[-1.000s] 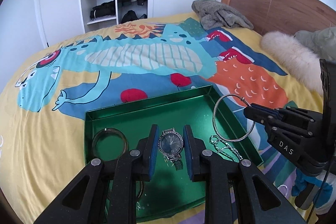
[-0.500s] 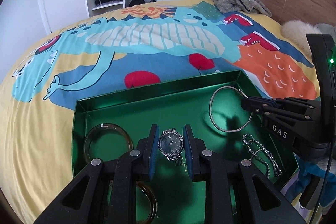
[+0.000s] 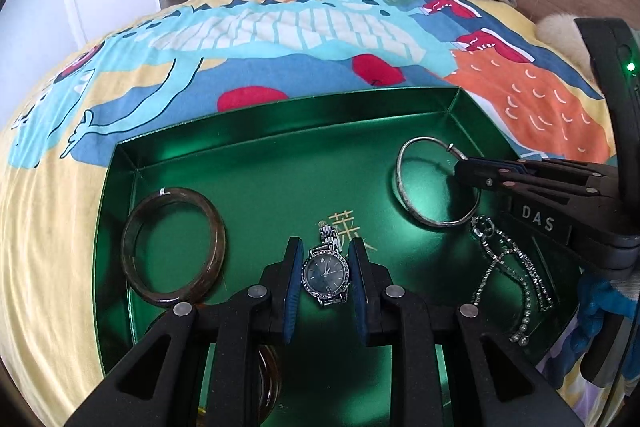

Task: Organize jewelry
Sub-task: 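Lower both tools into the tray and open them to release watch and hoop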

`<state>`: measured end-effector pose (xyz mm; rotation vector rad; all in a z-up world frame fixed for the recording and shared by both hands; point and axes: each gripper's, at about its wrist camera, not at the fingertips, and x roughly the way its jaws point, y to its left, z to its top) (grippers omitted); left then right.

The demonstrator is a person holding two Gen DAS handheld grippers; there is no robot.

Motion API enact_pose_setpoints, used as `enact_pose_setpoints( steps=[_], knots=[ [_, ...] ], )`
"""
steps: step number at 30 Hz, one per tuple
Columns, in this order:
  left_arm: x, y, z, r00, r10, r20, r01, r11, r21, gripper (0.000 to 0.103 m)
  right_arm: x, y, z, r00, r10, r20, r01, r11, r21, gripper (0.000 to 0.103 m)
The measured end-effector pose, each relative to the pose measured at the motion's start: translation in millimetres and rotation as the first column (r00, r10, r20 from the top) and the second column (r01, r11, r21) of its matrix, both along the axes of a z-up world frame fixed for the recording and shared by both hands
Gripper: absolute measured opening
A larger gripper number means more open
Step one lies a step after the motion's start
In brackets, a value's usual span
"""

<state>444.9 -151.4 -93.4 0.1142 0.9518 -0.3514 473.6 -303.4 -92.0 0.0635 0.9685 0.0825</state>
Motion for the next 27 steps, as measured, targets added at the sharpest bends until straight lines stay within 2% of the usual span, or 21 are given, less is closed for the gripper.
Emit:
enact_pose_setpoints(
  steps=[7, 12, 14, 17, 21, 23, 27],
  knots=[
    [3, 3, -3, 1.0, 0.009, -0.011, -0.01, 1.0, -0.022, 0.023, -2, 0, -1, 1.0, 0.005, 0.009, -0.005, 1.0, -0.012, 0.008],
    [1, 10, 8, 1.0, 0.008, -0.021, -0.009, 0.997, -0.071, 0.027, -8, -6, 6, 1.0, 0.0, 0.019, 0.001, 1.0, -0.006, 0.016],
    [-4, 15, 22, 1.0, 0.004, 0.001, -0.004, 0.997, -0.079, 0.033, -16, -9, 14, 0.999, -0.002, 0.033, 0.001, 1.0, 0.003, 0.017],
    [-18, 26, 55, 0.999, 0.011, 0.044, -0.007, 0.995, -0.095, 0.034, -32, -11, 35, 0.998, 0.005, 0.066, -0.006, 1.0, 0.009, 0.017],
    [-46, 48, 103, 0.993, 0.024, 0.119, -0.012, 0.995, -0.099, 0.043, -69, -14, 78, 0.99, 0.017, 0.137, -0.019, 1.0, 0.01, 0.017],
    [-66, 64, 125, 0.987, 0.046, 0.151, -0.031, 0.995, -0.098, 0.043, -92, -16, 101, 0.984, 0.025, 0.178, -0.028, 1.0, 0.012, 0.017],
    [-107, 98, 161, 0.975, 0.085, 0.205, -0.076, 0.996, -0.052, 0.043, -144, -22, 146, 0.966, 0.03, 0.256, -0.039, 0.999, 0.027, 0.03]
  ],
)
